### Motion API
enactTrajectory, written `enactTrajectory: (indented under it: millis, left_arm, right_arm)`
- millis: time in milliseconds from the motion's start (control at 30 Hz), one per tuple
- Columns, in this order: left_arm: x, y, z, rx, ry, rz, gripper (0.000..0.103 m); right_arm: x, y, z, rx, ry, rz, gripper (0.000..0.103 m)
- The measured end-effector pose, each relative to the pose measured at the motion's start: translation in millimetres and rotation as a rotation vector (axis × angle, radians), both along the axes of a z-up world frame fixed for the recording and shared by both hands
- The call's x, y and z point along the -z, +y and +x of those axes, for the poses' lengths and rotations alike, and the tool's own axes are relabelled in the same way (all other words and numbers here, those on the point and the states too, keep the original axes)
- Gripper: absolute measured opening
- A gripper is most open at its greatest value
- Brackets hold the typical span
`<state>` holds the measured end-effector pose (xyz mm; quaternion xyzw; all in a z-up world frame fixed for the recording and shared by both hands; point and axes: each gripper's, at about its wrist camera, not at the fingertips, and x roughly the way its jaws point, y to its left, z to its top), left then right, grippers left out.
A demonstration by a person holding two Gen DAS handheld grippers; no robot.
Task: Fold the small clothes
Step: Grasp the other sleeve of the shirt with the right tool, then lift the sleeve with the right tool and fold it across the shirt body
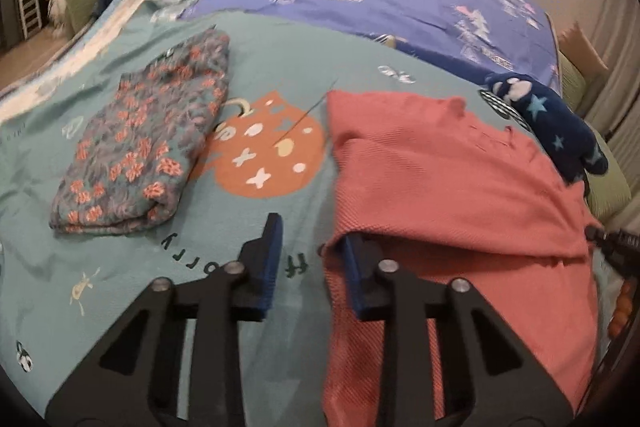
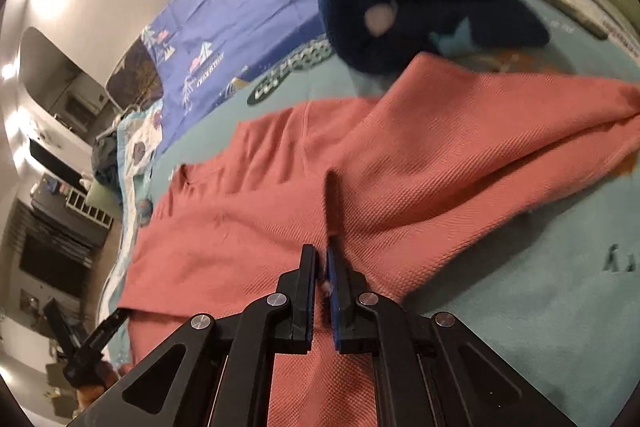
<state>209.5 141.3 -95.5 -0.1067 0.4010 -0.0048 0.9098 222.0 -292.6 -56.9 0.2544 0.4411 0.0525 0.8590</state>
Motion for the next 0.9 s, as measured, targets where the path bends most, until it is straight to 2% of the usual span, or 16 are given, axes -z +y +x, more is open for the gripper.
enactTrajectory:
  millis: [100, 200, 233, 267, 333, 433, 567, 600, 667, 700, 733, 767, 800, 900]
  left_arm:
    - [0, -3, -3, 0.011, 0.025, 0.022, 0.033]
    - [-3, 6, -9, 0.020, 0.034, -0.045, 0.036]
    - [-6, 10, -12, 0.027, 0.028, -0.078, 0.045]
    - [-9, 15, -12, 0.030, 0.018, -0.114, 0.059]
    - [-16, 25, -8, 0.028, -0.003, -0.176, 0.071]
    - [-21, 35, 25, 0.038, 0.004, -0.236, 0.071]
    - [-2, 39, 91, 0.032, 0.094, -0.233, 0.071]
    - [4, 38, 105, 0.031, 0.113, -0.240, 0.070]
    - [16, 35, 127, 0.068, 0.147, -0.302, 0.063]
    - [19, 32, 133, 0.090, 0.153, -0.323, 0.052]
    - [19, 27, 140, 0.103, 0.142, -0.312, 0.025]
    - [17, 22, 145, 0.115, 0.129, -0.287, 0.005]
    - [13, 18, 148, 0.118, 0.118, -0.272, 0.004]
    - [-20, 8, 149, 0.142, -0.037, -0.237, 0.004]
  right_arm:
    - [-5, -6, -8, -0.002, 0.000, -0.031, 0.007]
    - [-6, -4, -14, -0.032, 0.005, -0.042, 0.008]
    - [-6, -3, -17, -0.042, 0.005, -0.050, 0.008]
    - [-6, -1, -18, -0.051, 0.004, -0.057, 0.008]
    - [-5, 5, -19, -0.074, 0.005, -0.064, 0.009]
    - [-5, 12, -18, -0.095, 0.004, -0.071, 0.011]
    - [-2, 20, -16, -0.111, 0.001, -0.055, 0.015]
    - [-1, 21, -17, -0.111, 0.000, -0.051, 0.016]
    - [0, 20, -18, -0.110, -0.001, -0.045, 0.017]
    - [2, 18, -18, -0.108, 0.000, -0.038, 0.017]
    - [2, 17, -18, -0.107, 0.002, -0.033, 0.018]
    - [3, 17, -18, -0.109, 0.005, -0.030, 0.019]
    - [5, 16, -18, -0.114, 0.010, -0.029, 0.019]
    - [8, 15, -17, -0.107, 0.018, -0.026, 0.020]
